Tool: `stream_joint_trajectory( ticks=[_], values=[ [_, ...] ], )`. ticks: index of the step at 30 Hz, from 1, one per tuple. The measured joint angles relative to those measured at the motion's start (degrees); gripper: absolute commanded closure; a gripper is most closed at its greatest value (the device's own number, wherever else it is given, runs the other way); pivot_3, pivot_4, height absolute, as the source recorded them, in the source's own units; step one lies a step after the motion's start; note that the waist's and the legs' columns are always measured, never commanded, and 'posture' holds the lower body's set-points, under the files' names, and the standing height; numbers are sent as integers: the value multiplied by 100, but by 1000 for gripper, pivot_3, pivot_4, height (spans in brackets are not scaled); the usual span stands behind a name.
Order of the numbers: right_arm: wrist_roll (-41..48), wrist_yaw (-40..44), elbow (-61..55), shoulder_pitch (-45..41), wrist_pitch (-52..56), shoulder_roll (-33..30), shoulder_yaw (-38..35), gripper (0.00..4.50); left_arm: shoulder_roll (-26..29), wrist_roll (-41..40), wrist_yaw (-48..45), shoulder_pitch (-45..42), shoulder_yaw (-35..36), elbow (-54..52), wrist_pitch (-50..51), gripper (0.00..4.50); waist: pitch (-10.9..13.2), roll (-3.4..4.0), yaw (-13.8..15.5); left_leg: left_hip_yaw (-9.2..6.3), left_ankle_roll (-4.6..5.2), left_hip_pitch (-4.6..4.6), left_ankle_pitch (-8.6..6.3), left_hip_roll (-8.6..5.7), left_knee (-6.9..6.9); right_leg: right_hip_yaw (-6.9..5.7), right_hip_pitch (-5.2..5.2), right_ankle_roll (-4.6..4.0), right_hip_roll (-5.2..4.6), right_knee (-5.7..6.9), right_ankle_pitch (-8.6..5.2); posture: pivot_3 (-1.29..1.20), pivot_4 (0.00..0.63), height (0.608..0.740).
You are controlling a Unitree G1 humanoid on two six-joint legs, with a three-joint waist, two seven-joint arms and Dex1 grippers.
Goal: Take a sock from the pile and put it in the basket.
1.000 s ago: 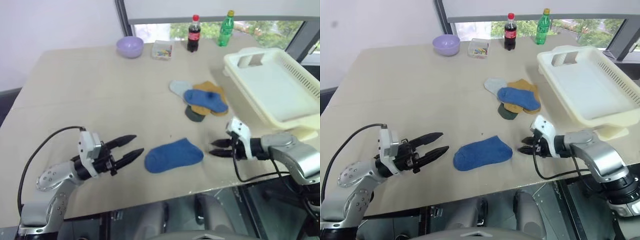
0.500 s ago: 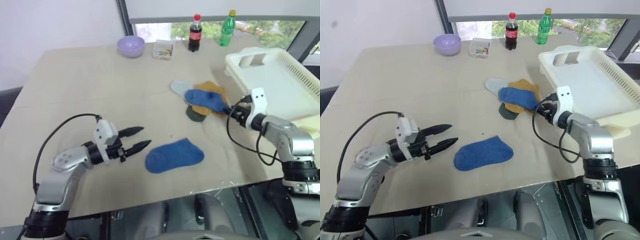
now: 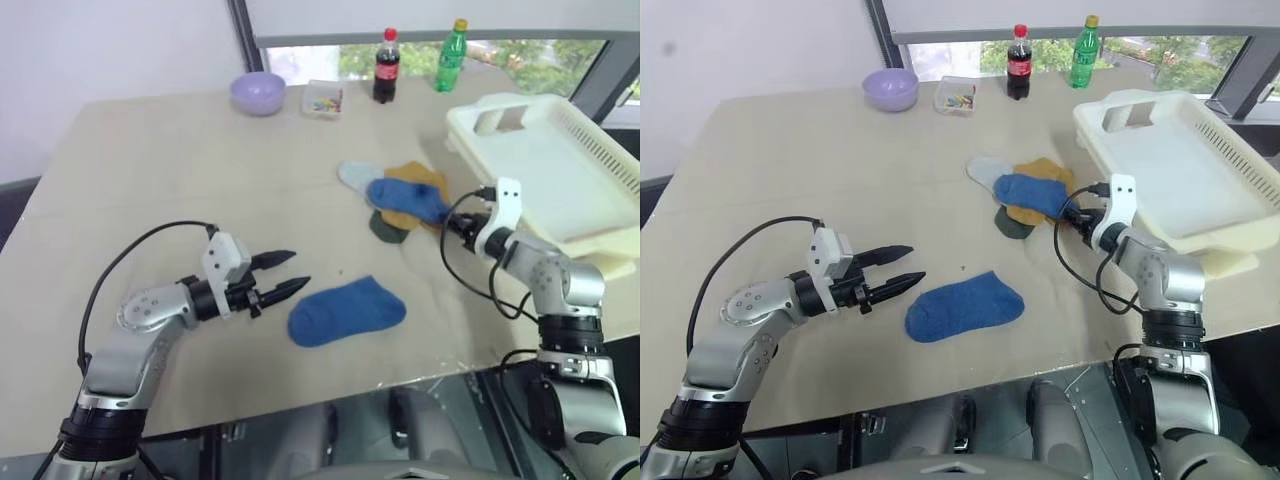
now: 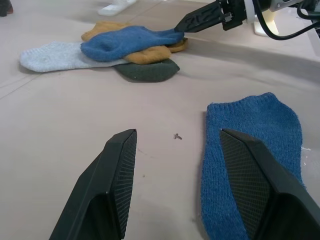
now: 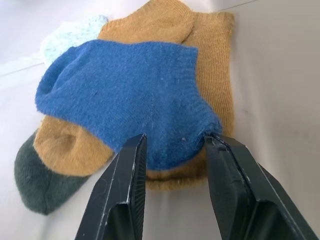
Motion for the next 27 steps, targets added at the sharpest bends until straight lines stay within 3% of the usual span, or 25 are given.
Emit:
stream_joint_trajectory(
  ticks=[5, 9, 10, 21, 27],
  values=[
    [23, -5, 211, -52, -73, 11, -37, 2641, -8, 0, 1, 3, 0, 0, -1, 1680, 0, 0, -1, 1, 0, 0, 0, -1, 0, 0, 0, 0, -1, 0, 0, 0, 150, 732],
    [16, -4, 233, -63, -192, 10, -36, 4312, -10, 0, 3, 20, 0, 0, -1, 1680, 0, 1, -2, 0, 0, 1, 0, 0, 0, 0, 0, 0, 0, 1, 0, 0, 150, 732],
    [9, -3, 234, -63, -221, 9, -35, 4419, -10, 0, 4, 20, 0, 0, -1, 1680, 0, 0, -2, 0, 0, 1, 0, 0, 0, 0, 0, 0, 0, 1, 0, 0, 150, 732],
    [-82, 118, 119, -62, -417, 4, 124, 4419, -11, -1, -11, 32, 1, 1, -1, 1680, 1, 2, -4, 0, 0, 0, 0, 0, 0, 0, -1, 0, 0, 1, 0, 0, 150, 732],
    [248, 222, -814, -62, 42, 310, 474, 4419, -11, 3, -52, 39, -1, 21, -6, 1680, 3, 5, -26, -4, 0, 2, 0, 6, -2, 0, -4, 2, 7, 4, 1, 0, 150, 732]
  ],
)
